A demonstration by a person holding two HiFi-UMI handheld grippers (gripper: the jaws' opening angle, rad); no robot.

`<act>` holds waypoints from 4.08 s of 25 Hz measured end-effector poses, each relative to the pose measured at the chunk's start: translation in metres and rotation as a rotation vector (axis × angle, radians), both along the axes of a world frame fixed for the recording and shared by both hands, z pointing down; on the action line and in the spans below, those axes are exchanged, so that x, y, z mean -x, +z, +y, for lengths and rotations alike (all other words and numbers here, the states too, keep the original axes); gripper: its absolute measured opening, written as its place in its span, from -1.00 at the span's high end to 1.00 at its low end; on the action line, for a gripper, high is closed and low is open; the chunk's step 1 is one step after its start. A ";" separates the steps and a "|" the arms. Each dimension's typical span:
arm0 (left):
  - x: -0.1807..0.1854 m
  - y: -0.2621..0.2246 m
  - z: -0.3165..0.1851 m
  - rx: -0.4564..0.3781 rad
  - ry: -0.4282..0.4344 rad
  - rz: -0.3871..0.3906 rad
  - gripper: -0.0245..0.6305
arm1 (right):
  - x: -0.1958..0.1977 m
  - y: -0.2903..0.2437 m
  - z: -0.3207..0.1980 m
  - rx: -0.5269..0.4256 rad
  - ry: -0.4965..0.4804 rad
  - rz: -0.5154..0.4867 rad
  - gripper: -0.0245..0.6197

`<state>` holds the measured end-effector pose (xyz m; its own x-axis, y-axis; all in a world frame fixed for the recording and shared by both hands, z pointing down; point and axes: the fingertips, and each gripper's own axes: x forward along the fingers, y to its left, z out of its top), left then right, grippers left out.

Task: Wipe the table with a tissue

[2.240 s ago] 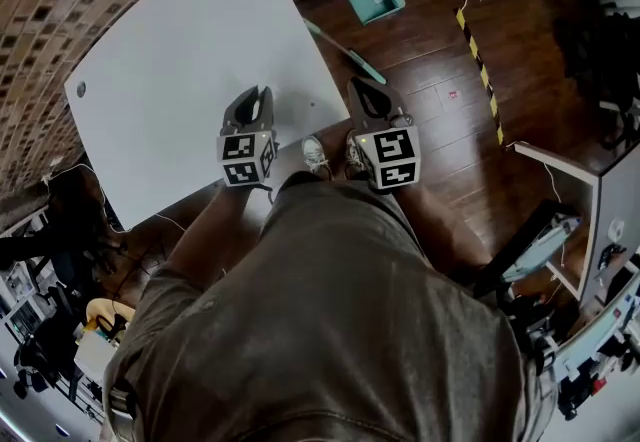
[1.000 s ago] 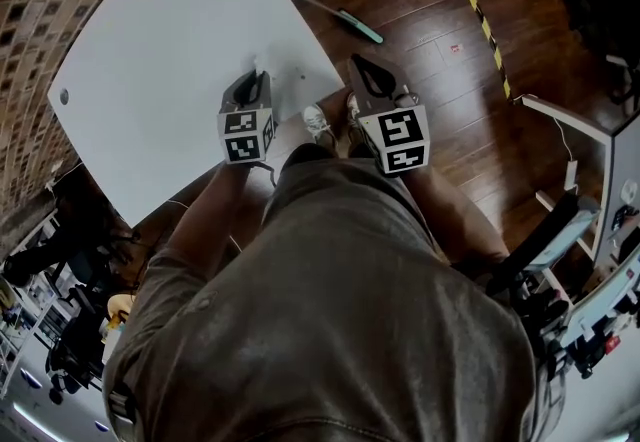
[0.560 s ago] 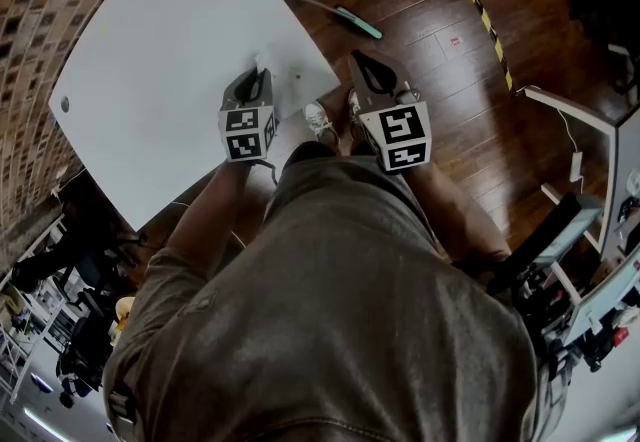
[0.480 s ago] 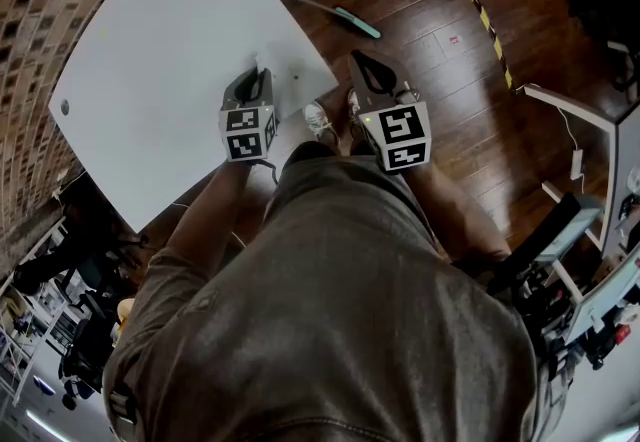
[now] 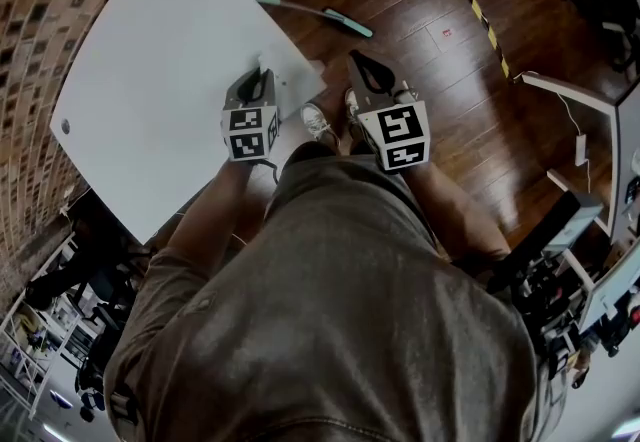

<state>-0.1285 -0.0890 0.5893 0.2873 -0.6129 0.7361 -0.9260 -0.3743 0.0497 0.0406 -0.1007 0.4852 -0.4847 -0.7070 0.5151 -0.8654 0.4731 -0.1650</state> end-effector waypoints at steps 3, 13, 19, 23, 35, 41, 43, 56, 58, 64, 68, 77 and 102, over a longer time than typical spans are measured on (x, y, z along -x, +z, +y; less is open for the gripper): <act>-0.007 -0.001 -0.001 0.002 0.014 -0.001 0.78 | -0.004 -0.001 0.000 -0.001 0.008 0.000 0.88; -0.014 -0.001 -0.003 -0.001 0.022 -0.006 0.78 | -0.005 -0.003 0.000 -0.005 -0.002 -0.001 0.88; 0.001 0.000 -0.005 0.003 -0.013 -0.021 0.78 | 0.000 -0.003 0.001 -0.006 -0.014 0.000 0.88; 0.022 0.001 -0.003 0.005 -0.048 -0.041 0.78 | 0.007 -0.003 0.000 -0.011 -0.027 0.000 0.88; 0.056 -0.004 0.003 0.016 -0.131 -0.040 0.78 | 0.021 -0.012 -0.002 -0.030 -0.064 -0.002 0.88; 0.047 -0.012 0.014 0.011 -0.126 -0.004 0.78 | 0.022 -0.015 -0.001 -0.038 -0.067 -0.003 0.88; 0.045 -0.014 0.019 0.009 -0.120 0.000 0.78 | 0.025 -0.015 0.001 -0.040 -0.069 -0.007 0.88; 0.037 -0.016 0.051 0.010 -0.126 0.025 0.78 | 0.037 -0.013 0.028 -0.035 -0.095 -0.019 0.88; 0.039 -0.013 0.054 0.020 -0.129 0.025 0.78 | 0.038 -0.014 0.030 -0.037 -0.095 -0.020 0.88; 0.041 0.000 0.060 0.070 -0.116 -0.023 0.78 | 0.035 -0.012 0.032 -0.030 -0.085 -0.017 0.88; 0.038 0.002 0.059 0.074 -0.100 -0.030 0.78 | 0.030 -0.008 0.035 -0.016 -0.076 -0.011 0.88; 0.018 0.003 0.048 0.081 -0.034 -0.036 0.78 | 0.019 -0.008 0.035 -0.018 -0.033 -0.028 0.88; -0.053 0.004 0.023 0.098 0.120 -0.018 0.78 | -0.028 -0.007 0.025 -0.013 0.056 -0.027 0.88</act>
